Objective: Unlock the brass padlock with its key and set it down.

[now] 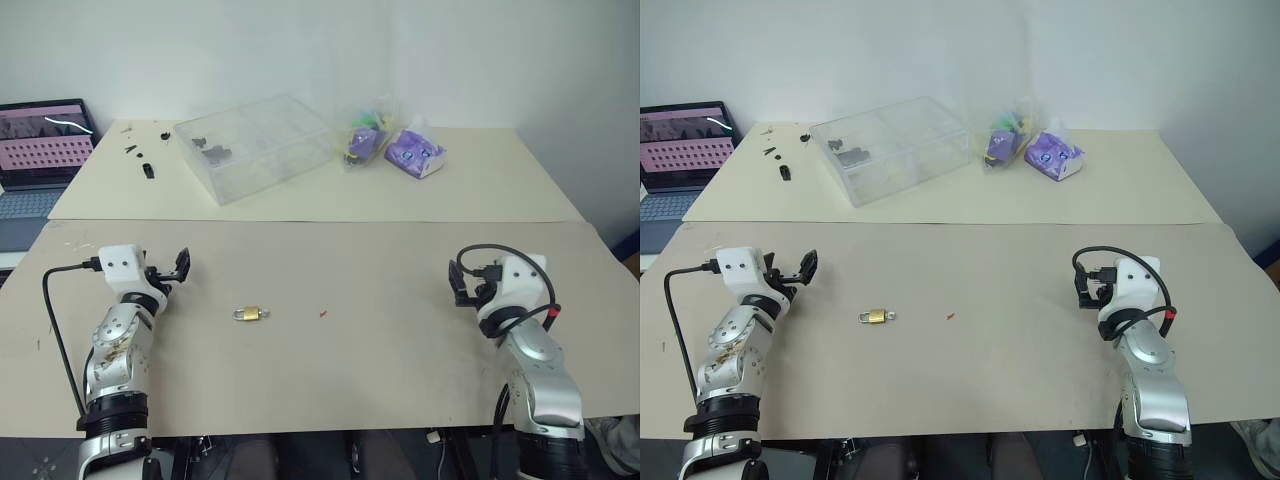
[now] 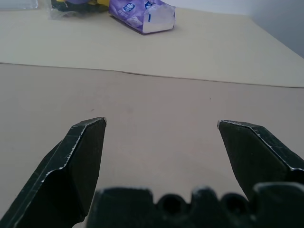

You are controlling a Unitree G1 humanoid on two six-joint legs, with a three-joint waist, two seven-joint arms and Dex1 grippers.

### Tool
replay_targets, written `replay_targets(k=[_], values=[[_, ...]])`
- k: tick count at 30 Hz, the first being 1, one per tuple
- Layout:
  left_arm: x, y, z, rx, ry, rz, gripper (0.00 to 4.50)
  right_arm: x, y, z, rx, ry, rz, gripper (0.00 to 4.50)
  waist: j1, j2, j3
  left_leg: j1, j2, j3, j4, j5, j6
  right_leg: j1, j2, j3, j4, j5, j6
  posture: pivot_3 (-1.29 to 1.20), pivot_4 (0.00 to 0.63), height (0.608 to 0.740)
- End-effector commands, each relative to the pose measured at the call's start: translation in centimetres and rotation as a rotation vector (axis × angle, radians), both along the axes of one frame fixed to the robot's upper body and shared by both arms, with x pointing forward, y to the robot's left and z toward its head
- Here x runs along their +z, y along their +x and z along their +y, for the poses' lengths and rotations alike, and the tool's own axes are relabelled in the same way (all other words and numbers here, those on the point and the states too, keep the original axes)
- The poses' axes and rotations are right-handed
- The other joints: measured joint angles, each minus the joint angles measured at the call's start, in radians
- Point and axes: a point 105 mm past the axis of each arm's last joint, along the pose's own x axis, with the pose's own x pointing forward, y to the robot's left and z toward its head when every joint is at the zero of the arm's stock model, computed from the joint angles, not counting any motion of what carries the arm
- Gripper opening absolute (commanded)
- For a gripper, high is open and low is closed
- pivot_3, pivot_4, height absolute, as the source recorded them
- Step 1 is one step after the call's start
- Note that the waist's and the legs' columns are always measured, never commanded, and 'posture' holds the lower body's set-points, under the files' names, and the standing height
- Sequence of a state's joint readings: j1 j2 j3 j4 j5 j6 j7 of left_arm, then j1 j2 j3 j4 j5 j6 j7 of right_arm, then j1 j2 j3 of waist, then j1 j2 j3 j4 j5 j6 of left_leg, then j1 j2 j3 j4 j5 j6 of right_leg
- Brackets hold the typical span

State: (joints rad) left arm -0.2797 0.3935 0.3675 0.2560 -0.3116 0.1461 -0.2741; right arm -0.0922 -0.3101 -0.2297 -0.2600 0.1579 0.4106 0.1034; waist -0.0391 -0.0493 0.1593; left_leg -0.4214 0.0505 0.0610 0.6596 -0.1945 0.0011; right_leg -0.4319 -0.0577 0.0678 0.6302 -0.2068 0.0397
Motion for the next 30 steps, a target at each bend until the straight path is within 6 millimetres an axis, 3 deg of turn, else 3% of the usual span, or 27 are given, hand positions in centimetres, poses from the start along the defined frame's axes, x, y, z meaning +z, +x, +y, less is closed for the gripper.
replay_targets(k=[1,6,9,12,15,19,23,26,30], values=[[1.6,0.5,0.1,-0.009,0.016,-0.058,4.5,1.6,0.2,-0.5,-0.021,-0.029,-0.068,4.42,0.0,0.0,0.0,0.0,0.0,0.0,0.0,0.0,0.0,0.0,0.0,0.0,0.0,0.0,0.0,0.0,0.15,0.74],[2.1,0.9,-0.5,-0.077,-0.002,-0.092,4.5,2.0,0.9,1.7,0.096,-0.037,-0.079,4.42,-0.001,0.0,0.0,0.0,0.0,0.0,0.0,0.0,0.0,0.0,0.0,0.0,0.0,0.0,0.0,0.0,0.15,0.74],[2.9,1.1,-1.2,-0.196,0.091,-0.093,4.5,2.8,1.3,5.8,0.367,-0.013,-0.059,4.42,-0.008,0.0,0.0,0.0,0.0,0.0,0.0,0.0,0.0,0.0,0.0,0.0,0.0,0.0,0.0,0.0,0.15,0.74],[3.5,1.3,-1.8,-0.319,0.166,-0.08,4.5,3.1,0.4,9.9,0.681,-0.053,-0.007,4.42,-0.007,0.0,0.0,0.0,0.0,0.0,0.0,0.0,0.0,-0.001,0.001,0.0,0.0,-0.001,-0.001,0.0,0.15,0.74],[4.3,-0.5,-5.2,-0.63,0.299,-0.06,4.5,3.4,-1.9,12.8,0.992,-0.091,0.06,4.42,-0.004,0.0,0.0,0.0,0.0,0.0,0.0,0.0,0.0,-0.001,0.001,0.0,0.0,-0.001,-0.002,0.0,0.15,0.74],[4.1,-4.0,-7.7,-0.928,0.322,0.019,4.5,3.3,-4.7,14.4,1.242,-0.065,0.128,4.42,0.003,0.0,0.0,-0.003,0.0,0.0,-0.001,-0.001,0.001,-0.002,-0.001,0.0,-0.002,-0.003,-0.001,0.0,0.15,0.74],[2.1,-8.0,-7.7,-1.171,0.382,0.185,4.5,2.9,-6.6,15.2,1.407,-0.039,0.196,4.42,-0.003,0.0,0.0,-0.005,0.002,0.001,-0.002,-0.003,0.002,-0.006,-0.001,0.0,-0.002,-0.005,-0.003,0.0,0.15,0.74],[1.2,-9.0,-7.5,-1.239,0.375,0.236,4.5,2.5,-7.1,15.2,1.447,-0.038,0.224,4.42,-0.001,0.001,0.001,-0.003,0.002,0.001,-0.002,-0.003,0.002,-0.006,0.0,-0.001,0.0,-0.009,-0.011,0.0,0.15,0.74],[0.8,-8.3,-7.8,-1.278,0.399,0.234,4.5,2.3,-7.0,14.9,1.445,-0.031,0.234,4.42,0.012,0.001,0.001,-0.003,0.002,0.001,-0.002,-0.003,0.002,-0.006,-0.001,-0.002,0.0,-0.01,-0.009,0.0,0.15,0.74]])
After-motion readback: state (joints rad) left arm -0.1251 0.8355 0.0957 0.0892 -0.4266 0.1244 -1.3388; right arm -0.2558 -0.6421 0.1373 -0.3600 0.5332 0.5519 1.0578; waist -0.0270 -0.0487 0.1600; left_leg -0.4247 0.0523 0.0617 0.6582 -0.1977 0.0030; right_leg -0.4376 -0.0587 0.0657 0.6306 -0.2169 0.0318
